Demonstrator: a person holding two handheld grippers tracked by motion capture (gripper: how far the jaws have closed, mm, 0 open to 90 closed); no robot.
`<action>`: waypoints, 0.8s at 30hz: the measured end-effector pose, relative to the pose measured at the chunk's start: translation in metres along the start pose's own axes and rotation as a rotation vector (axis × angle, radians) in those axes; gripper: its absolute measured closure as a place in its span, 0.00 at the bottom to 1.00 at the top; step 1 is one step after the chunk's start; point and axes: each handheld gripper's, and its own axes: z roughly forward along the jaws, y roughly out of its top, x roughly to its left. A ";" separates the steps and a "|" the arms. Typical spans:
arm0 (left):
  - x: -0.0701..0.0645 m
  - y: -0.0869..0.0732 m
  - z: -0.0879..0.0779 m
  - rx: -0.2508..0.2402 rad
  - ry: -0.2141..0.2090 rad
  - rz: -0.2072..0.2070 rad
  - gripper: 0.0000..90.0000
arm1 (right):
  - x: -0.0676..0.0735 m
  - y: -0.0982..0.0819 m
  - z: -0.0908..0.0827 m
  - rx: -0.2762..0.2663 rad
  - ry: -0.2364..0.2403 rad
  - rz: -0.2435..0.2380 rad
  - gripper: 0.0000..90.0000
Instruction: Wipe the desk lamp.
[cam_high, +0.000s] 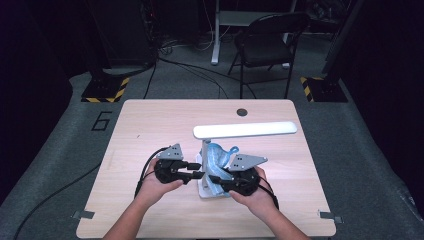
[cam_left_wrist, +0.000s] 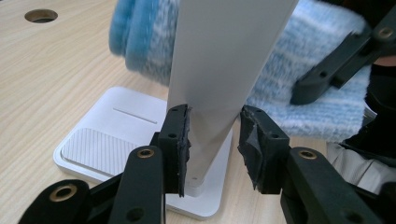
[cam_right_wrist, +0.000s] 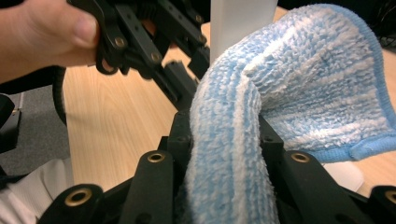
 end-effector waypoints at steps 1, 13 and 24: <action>0.000 0.000 0.000 0.001 0.000 0.000 0.70 | -0.001 -0.002 0.002 0.001 0.005 -0.007 0.75; -0.001 0.001 0.001 0.003 -0.001 -0.006 0.70 | -0.009 -0.034 0.031 0.105 0.025 0.046 0.75; -0.001 0.001 0.000 0.001 -0.003 -0.007 0.70 | -0.008 -0.039 0.035 0.122 0.012 0.053 0.75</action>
